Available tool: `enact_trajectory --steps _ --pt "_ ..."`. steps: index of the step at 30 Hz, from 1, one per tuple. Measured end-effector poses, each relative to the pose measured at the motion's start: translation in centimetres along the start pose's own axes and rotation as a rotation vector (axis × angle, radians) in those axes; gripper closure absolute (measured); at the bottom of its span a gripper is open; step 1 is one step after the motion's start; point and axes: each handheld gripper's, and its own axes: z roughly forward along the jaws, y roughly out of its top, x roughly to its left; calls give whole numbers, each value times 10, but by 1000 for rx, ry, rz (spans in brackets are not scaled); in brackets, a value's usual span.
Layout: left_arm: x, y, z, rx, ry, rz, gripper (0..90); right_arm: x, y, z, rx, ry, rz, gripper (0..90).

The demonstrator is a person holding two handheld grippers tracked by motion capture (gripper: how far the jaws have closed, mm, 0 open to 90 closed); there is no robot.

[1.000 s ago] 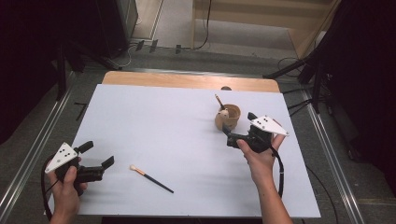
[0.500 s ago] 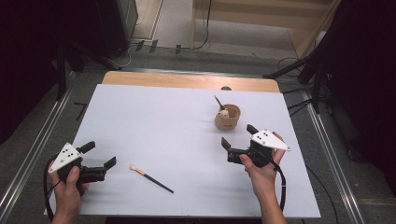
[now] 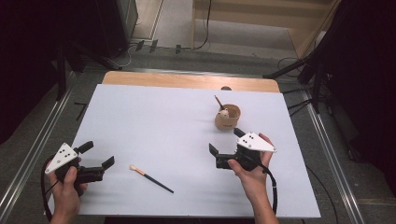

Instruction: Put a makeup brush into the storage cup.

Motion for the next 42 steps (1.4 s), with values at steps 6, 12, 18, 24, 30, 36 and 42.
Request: enact_trajectory --steps 6,12,18,24,30,36,42 --pt "0 0 0 -6 -4 -3 0 15 2 11 19 51 -22 0" --pt "1 -1 -2 -11 -3 -10 0 28 9 22 23 98 -44 0" --pt "3 1 -4 -20 4 -17 0 41 13 34 19 145 -51 0" --pt "5 0 -3 -20 0 -15 0 57 19 44 11 194 -66 0" --pt "7 1 -5 -32 7 -30 0 72 24 51 1 236 -90 0" --pt "5 2 -5 -32 7 -21 0 80 19 56 16 261 -99 0" --pt "4 3 -5 -33 5 -19 0 79 16 63 45 294 -71 0"
